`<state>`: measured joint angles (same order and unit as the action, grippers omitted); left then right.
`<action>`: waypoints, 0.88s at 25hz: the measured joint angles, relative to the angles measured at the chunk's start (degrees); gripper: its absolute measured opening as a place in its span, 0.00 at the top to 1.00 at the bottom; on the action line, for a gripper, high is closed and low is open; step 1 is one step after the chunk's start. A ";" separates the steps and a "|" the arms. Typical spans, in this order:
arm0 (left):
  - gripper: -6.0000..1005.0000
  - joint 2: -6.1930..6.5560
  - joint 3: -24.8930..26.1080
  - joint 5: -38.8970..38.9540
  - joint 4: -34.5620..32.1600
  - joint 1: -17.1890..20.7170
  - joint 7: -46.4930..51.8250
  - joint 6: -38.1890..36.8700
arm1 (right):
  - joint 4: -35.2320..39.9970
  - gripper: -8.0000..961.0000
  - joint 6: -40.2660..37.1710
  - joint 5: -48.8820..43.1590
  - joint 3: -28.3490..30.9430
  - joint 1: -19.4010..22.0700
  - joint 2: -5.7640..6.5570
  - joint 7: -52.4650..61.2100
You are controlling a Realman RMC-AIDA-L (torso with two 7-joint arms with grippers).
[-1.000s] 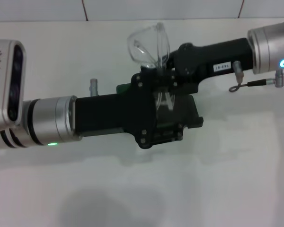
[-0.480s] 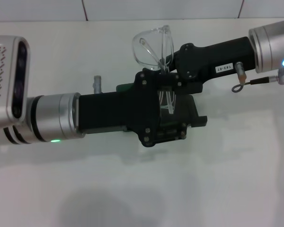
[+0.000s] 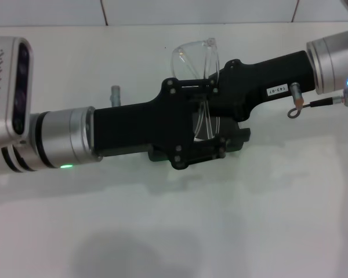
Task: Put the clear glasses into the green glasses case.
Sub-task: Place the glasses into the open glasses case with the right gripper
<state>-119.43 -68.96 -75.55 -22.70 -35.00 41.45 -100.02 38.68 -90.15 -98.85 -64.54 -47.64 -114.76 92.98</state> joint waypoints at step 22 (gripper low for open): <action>0.47 0.25 -0.14 -0.57 -0.13 1.18 2.58 -3.32 | 4.16 0.86 0.52 0.58 0.47 4.19 -0.56 -5.58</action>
<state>-119.18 -69.10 -76.12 -22.83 -33.82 44.04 -103.34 42.84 -89.63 -98.27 -64.07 -43.46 -115.32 87.41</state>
